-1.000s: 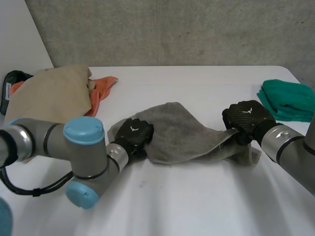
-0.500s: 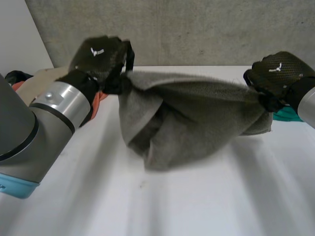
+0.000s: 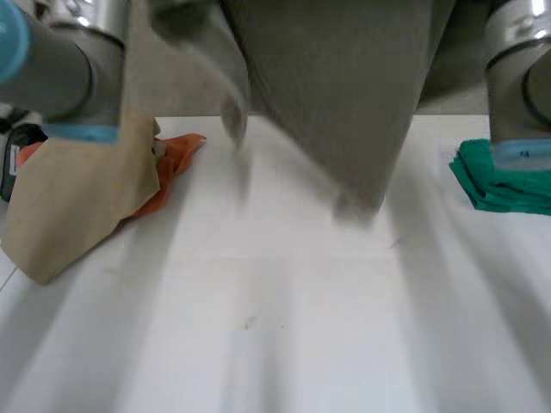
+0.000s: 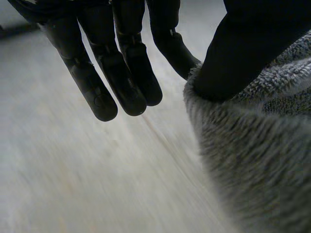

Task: Fold the laundry.

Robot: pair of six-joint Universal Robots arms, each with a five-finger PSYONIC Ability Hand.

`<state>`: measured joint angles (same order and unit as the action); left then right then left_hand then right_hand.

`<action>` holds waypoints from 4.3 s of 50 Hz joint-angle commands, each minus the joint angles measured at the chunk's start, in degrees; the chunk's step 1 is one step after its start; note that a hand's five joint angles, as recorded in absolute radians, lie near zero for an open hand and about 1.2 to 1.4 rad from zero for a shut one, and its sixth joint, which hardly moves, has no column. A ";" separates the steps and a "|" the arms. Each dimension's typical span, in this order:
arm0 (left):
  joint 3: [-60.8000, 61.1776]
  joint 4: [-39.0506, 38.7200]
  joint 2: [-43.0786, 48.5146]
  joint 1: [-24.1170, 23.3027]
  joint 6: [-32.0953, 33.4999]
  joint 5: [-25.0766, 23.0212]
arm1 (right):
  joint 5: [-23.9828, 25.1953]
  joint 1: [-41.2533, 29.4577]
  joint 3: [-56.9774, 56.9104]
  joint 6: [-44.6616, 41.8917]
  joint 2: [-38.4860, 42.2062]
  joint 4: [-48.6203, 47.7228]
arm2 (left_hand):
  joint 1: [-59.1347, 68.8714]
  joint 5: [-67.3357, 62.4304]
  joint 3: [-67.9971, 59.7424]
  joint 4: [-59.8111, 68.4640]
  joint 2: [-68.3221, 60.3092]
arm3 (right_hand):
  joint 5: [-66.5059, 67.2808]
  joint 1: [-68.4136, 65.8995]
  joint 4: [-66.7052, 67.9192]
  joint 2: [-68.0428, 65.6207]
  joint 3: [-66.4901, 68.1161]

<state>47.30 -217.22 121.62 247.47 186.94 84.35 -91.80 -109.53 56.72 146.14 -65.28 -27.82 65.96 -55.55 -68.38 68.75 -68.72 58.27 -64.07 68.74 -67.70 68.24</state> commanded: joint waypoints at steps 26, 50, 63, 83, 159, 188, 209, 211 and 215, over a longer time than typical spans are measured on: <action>48.59 15.42 -1.82 0.99 13.35 -0.50 | 10.94 0.19 39.78 -0.24 -0.11 14.28 | 14.04 -14.45 -11.62 11.25 -11.28 | 11.73 -15.93 11.26 -12.30 11.76; 64.67 18.49 -13.43 -0.06 16.44 1.34 | 11.29 -0.07 41.19 0.55 -0.02 14.19 | -17.16 16.75 19.59 -19.96 19.92 | 11.73 -15.93 11.26 -12.30 11.76; 61.17 16.04 -7.37 2.75 16.96 0.90 | 11.20 -0.33 41.45 0.37 0.33 14.28 | -29.50 29.09 31.93 -32.30 32.26 | 11.73 -15.93 11.26 -12.30 11.76; 52.46 12.44 -0.59 3.10 18.28 0.73 | 11.38 -0.42 42.51 -0.24 0.42 14.37 | -17.06 16.65 19.48 -19.86 19.82 | 11.73 -15.93 11.26 -12.30 11.76; 12.03 -10.79 -5.51 4.25 2.82 -1.47 | 4.95 3.18 9.81 -5.87 -4.67 -12.17 | 14.04 -14.45 -11.62 11.25 -11.28 | 11.73 -15.93 11.26 -12.30 11.76; 45.87 -0.49 -8.15 3.90 2.82 -1.74 | 18.15 4.32 18.42 -11.59 11.93 21.58 | 14.04 -14.45 -11.62 11.25 -11.28 | -26.59 22.39 -27.06 26.02 -26.56; 48.42 -0.49 -10.79 4.25 2.20 -1.82 | 18.15 18.91 27.13 15.85 1.20 35.20 | 14.04 -14.45 -11.62 11.25 -11.28 | -44.91 40.70 -45.38 44.33 -44.87; 48.42 -0.49 -10.79 4.25 2.20 -1.82 | 18.23 19.00 27.65 14.70 2.17 35.02 | 14.04 -14.45 -11.62 11.25 -11.28 | -44.40 40.19 -44.86 43.82 -44.36; 48.24 -0.49 -10.70 4.25 2.20 -1.91 | 18.49 18.56 27.92 14.34 6.11 31.35 | 14.04 -14.45 -11.62 11.25 -11.28 | -42.55 38.35 -43.02 41.98 -42.52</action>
<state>95.70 -217.70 110.78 251.70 189.13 82.53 -73.33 -90.50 84.00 162.95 -63.91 7.16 66.45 -56.95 -68.47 68.76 -68.75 10.64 -19.81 20.02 -18.89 20.05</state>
